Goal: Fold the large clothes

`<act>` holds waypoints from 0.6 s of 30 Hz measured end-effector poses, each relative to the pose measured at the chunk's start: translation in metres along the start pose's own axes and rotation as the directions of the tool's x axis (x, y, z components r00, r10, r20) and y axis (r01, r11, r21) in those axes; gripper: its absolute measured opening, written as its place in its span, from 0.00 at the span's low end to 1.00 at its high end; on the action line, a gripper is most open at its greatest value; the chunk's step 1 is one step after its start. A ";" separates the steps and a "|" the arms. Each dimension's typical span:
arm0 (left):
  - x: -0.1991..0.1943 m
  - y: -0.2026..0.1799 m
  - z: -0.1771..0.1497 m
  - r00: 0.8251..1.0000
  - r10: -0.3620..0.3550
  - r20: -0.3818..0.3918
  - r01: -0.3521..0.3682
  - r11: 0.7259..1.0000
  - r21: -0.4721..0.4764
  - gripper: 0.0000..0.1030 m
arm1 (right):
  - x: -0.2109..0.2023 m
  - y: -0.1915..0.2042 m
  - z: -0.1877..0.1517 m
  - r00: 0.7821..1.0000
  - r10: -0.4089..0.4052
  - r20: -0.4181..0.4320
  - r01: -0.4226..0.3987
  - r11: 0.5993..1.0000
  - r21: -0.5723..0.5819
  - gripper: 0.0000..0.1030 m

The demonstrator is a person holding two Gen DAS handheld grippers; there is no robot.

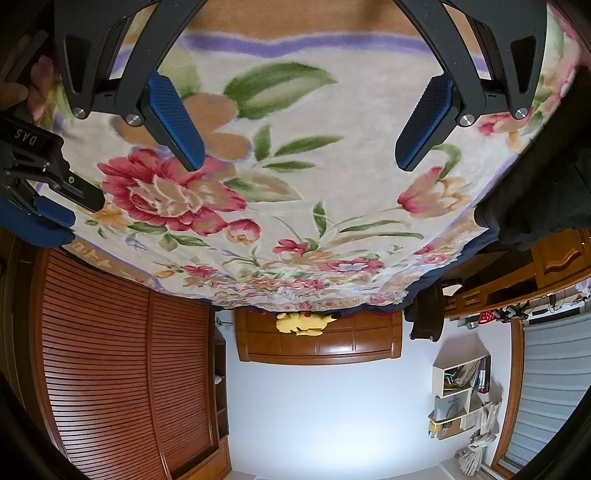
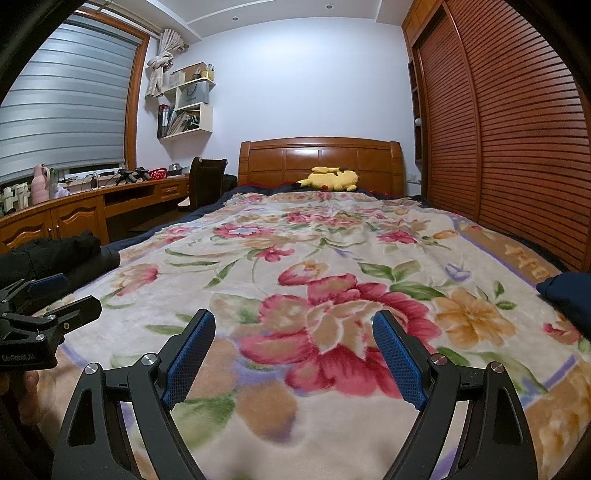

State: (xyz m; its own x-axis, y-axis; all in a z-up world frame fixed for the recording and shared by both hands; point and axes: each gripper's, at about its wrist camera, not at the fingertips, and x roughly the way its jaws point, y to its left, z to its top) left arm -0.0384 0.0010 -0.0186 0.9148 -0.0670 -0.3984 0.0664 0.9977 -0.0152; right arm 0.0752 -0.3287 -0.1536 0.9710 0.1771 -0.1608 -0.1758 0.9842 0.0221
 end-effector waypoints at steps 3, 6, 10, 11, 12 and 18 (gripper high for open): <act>0.001 0.001 0.000 1.000 -0.001 -0.001 0.001 1.000 0.000 1.00 | 0.000 0.000 0.000 1.000 -0.002 0.003 0.002 1.000 -0.002 0.86; 0.000 0.000 0.000 1.000 -0.001 0.001 0.001 1.000 -0.001 1.00 | 0.000 0.000 0.000 1.000 -0.001 0.003 0.001 1.000 -0.002 0.86; 0.000 0.000 0.000 1.000 -0.001 0.000 0.001 1.000 0.000 1.00 | 0.001 0.000 0.000 1.000 -0.001 0.003 0.001 1.000 -0.003 0.86; -0.001 0.000 0.000 1.000 -0.001 0.001 0.001 1.000 0.000 1.00 | 0.001 -0.001 0.000 1.000 -0.001 0.003 0.001 1.000 -0.003 0.86; 0.000 0.000 0.000 1.000 -0.001 0.001 0.001 1.000 0.000 1.00 | 0.001 -0.001 0.000 1.000 -0.002 0.003 0.002 1.000 -0.003 0.86; -0.001 0.000 -0.001 1.000 -0.001 0.001 0.001 1.000 0.000 1.00 | 0.002 -0.002 -0.001 1.000 -0.001 0.003 0.001 1.000 -0.001 0.86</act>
State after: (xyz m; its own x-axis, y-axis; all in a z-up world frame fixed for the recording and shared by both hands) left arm -0.0393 0.0010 -0.0192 0.9150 -0.0682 -0.3976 0.0674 0.9976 -0.0159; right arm 0.0768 -0.3299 -0.1545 0.9716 0.1762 -0.1578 -0.1751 0.9843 0.0209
